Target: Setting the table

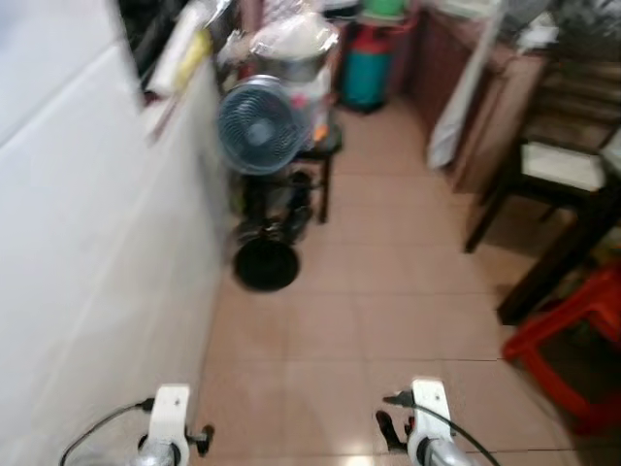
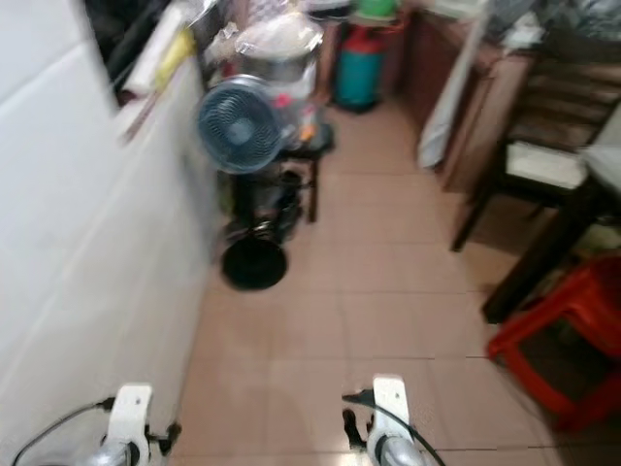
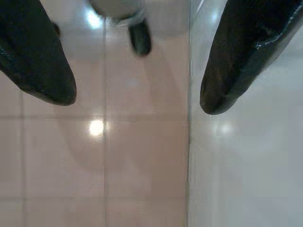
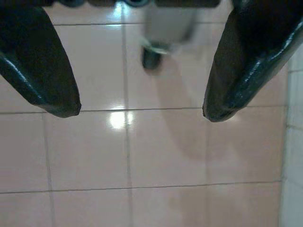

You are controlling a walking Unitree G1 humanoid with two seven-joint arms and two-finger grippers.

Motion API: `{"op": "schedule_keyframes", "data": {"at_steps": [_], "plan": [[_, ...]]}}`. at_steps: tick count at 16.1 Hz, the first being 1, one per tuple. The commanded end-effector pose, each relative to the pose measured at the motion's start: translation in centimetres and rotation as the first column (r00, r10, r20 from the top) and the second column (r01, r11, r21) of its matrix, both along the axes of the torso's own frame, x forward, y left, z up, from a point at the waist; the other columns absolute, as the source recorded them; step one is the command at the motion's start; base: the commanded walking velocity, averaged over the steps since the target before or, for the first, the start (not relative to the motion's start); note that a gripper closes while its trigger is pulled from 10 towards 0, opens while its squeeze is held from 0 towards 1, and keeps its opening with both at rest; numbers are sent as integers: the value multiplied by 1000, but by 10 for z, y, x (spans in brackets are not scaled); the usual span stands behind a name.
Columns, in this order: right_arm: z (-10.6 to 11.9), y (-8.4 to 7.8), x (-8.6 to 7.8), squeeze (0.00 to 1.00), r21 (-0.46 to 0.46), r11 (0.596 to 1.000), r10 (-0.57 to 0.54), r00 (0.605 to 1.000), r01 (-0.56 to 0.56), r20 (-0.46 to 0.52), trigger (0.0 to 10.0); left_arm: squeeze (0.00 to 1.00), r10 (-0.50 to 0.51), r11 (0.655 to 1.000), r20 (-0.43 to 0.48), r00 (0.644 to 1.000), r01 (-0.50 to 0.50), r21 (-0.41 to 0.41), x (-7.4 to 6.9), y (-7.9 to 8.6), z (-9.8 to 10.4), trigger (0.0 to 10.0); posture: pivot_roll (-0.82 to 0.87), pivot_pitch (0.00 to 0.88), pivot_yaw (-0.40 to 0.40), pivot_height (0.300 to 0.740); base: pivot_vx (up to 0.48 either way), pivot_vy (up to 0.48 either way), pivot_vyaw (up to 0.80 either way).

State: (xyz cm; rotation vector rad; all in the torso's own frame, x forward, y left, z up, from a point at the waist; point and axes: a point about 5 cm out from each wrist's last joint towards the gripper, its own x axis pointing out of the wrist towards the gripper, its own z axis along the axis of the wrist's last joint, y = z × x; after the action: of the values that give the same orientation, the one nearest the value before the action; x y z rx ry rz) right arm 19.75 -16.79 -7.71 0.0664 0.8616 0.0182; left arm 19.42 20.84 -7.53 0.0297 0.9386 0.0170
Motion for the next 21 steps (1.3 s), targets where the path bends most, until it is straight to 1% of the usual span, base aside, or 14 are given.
{"op": "schedule_keyframes", "data": {"at_steps": [1,11,15,21], "plan": [[0,-3,1,0,-8,1000,5,1000,-5,-6,10000,0,-16,1000,-13,1000,15,-16,-3,-7,-3,10000,6,0,-26,740,439,0,0],[-2,-1,-3,0,-6,1000,17,1000,-17,-22,10000,0,-15,1000,-21,1000,15,-10,-6,-7,-4,10000,8,0,-28,740,442,0,0],[-2,-2,-3,0,-5,1000,10,1000,-10,-23,10000,0,-2,1000,-21,1000,2,-3,-5,-6,-4,10000,10,0,-30,740,0,0,0],[-1,-1,-1,0,6,1000,6,1000,-6,-24,10000,0,-16,999,-22,1000,17,48,0,-5,-2,10000,19,0,-32,740,0,0,0]]}}
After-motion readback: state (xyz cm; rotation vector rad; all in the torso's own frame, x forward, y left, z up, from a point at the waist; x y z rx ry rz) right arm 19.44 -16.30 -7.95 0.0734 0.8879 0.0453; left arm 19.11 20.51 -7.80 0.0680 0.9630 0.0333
